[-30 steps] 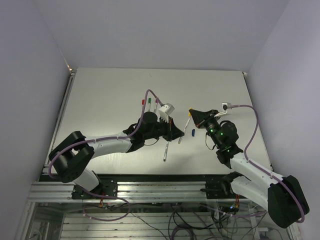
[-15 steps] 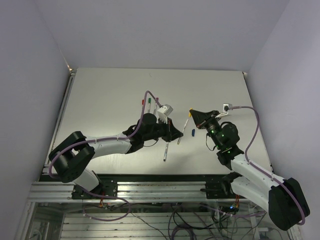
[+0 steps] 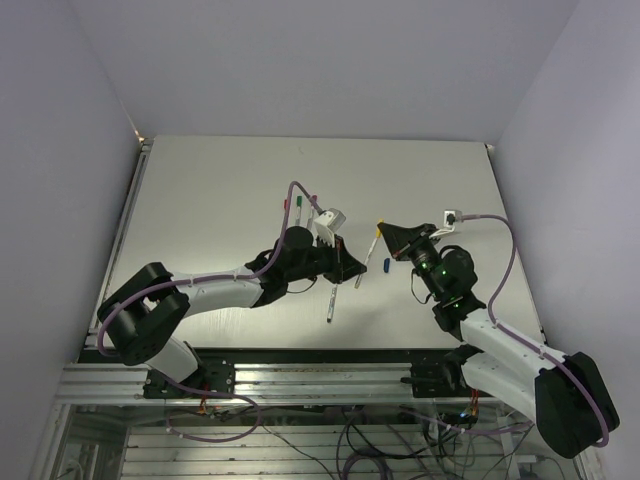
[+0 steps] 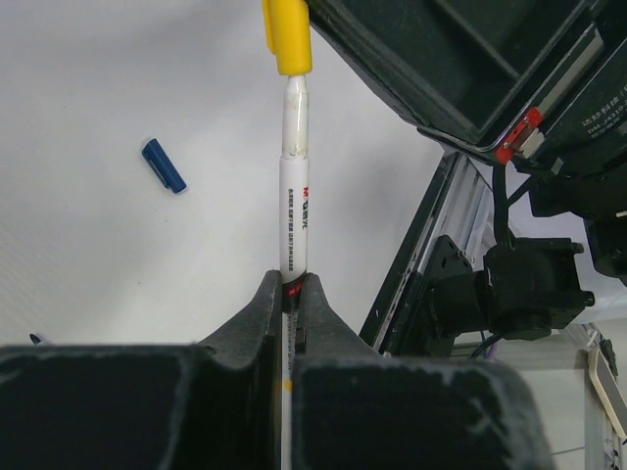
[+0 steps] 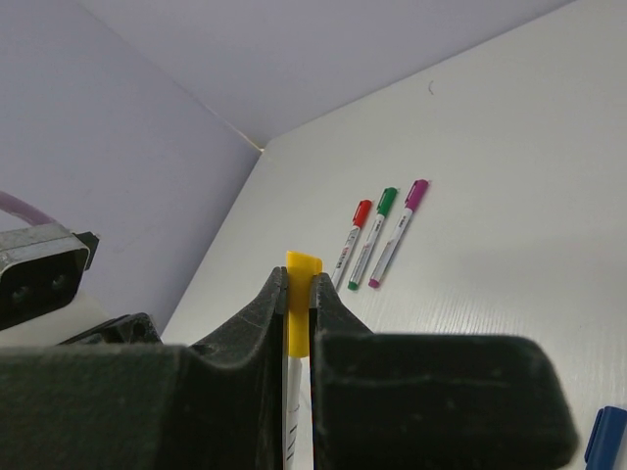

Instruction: Insert the pens into the pen caps

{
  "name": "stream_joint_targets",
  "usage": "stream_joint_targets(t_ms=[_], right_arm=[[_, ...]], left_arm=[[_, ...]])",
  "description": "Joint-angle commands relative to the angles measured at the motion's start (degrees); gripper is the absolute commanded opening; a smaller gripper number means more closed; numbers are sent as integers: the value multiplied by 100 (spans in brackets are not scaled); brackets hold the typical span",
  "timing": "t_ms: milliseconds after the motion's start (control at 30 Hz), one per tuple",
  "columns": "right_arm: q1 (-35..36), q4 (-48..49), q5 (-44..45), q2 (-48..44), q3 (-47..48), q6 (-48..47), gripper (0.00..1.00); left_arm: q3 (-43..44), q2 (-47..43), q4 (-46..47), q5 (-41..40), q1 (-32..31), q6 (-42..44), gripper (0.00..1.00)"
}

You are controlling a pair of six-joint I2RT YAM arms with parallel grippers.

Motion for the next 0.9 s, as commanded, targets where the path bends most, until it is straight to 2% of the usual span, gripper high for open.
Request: stream_joint_targets(t_ms=[0, 533, 867], right_arm=[[-23, 209, -79, 0, -54, 33, 0], [80, 431, -477, 258, -210, 340, 0], [248, 214, -1221, 631, -57, 110, 0]], left_arm=[[-9, -35, 367, -75, 31, -30, 7], [-159, 33, 874, -388, 39, -258, 7], [-290, 55, 1461, -630, 129, -500, 7]])
